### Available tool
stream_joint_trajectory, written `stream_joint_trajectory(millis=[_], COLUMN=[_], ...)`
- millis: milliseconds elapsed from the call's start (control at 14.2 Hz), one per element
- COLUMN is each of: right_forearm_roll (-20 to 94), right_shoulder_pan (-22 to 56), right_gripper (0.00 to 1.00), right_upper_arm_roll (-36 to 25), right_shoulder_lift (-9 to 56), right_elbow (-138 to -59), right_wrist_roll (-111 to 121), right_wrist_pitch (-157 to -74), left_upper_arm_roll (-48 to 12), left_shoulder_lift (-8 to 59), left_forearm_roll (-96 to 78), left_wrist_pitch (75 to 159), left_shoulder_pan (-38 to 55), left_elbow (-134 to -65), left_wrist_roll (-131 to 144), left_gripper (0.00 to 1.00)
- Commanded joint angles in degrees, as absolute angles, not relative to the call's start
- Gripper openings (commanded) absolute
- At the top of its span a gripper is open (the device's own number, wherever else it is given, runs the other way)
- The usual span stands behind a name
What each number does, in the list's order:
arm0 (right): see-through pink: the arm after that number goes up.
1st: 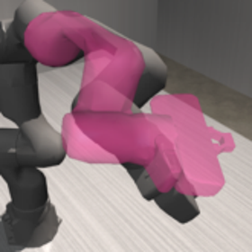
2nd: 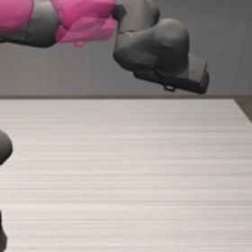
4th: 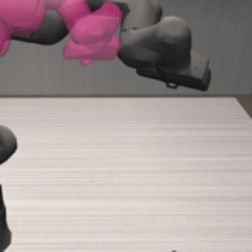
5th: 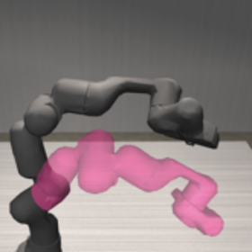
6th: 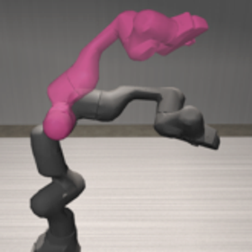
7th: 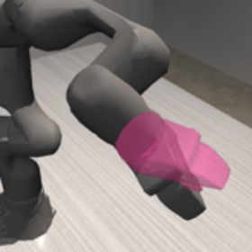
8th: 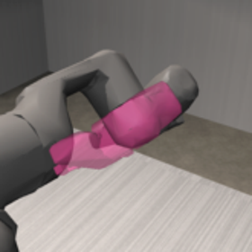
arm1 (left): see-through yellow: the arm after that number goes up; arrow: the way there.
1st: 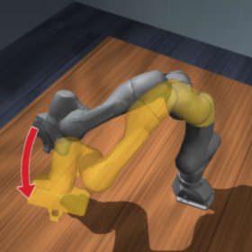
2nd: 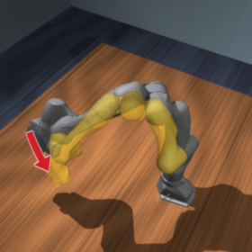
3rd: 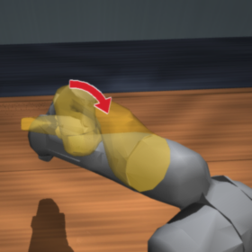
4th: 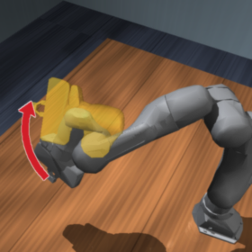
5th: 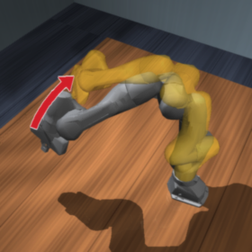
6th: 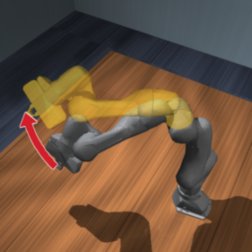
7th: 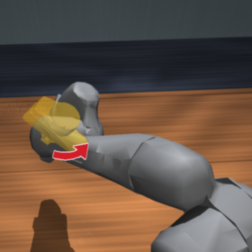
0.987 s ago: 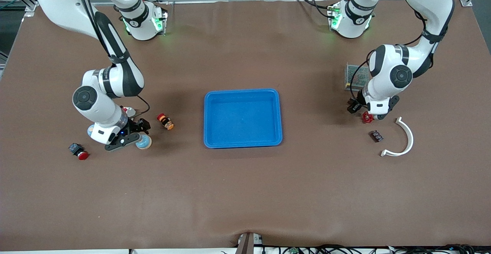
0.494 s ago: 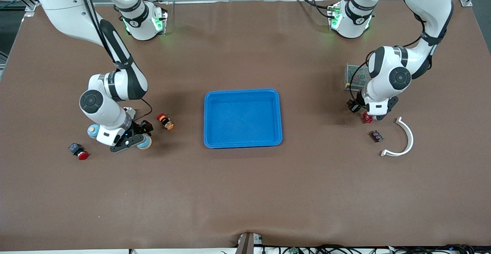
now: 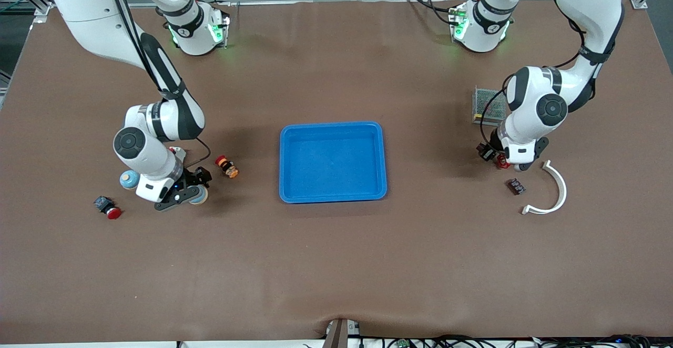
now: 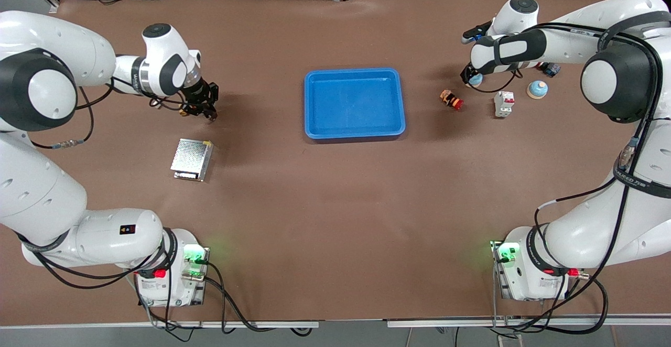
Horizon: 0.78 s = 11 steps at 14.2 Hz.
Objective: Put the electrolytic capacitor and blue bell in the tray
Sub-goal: 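Grasp the bell with the right gripper while the left gripper grasps the capacitor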
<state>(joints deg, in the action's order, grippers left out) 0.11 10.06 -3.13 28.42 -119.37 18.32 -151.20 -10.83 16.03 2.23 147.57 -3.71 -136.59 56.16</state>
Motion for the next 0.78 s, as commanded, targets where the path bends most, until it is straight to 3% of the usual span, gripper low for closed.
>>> stream_joint_trajectory(millis=[0, 705], right_forearm_roll=[0.7, 0.6], right_shoulder_pan=[10.1, 10.0], right_gripper=[1.00, 1.00], right_upper_arm_roll=[-3.1, -3.1], right_shoulder_lift=[29.7, 30.9], right_elbow=[-118.4, -117.8], right_wrist_roll=[19.5, 19.5], right_wrist_pitch=[-151.4, -151.8], left_upper_arm_roll=[-11.8, -12.3], left_shoulder_lift=[15.9, 22.6], left_forearm_roll=[2.0, 1.6], left_wrist_pitch=[145.3, 136.2], left_shoulder_pan=[-0.9, 17.8], left_elbow=[-133.4, -115.0], left_wrist_roll=[60.0, 91.1], left_gripper=[0.00, 0.00])
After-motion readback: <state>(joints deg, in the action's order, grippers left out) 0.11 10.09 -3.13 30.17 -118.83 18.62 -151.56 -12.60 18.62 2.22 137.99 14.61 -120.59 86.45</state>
